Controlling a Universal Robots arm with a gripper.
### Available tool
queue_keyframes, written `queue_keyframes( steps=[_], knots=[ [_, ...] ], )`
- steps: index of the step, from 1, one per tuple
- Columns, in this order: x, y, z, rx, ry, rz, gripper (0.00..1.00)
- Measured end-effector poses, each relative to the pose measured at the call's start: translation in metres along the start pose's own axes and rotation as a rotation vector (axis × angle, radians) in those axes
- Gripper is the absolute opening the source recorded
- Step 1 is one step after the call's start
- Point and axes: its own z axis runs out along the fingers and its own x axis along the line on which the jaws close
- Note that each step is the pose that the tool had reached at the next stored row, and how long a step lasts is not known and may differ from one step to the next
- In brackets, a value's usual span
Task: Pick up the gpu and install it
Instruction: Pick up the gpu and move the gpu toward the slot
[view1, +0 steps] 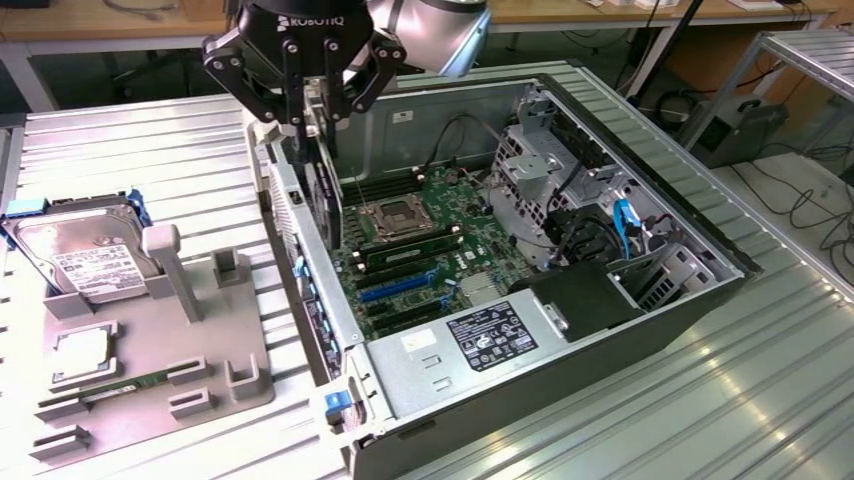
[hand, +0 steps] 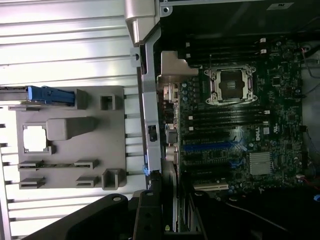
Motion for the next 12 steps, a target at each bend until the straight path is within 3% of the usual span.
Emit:
queue_keyframes(
  steps=[12],
  knots=[
    [-0.0064,0.0004,0.0029,0.0038,-0.0003,0.0,0.26]
  ],
)
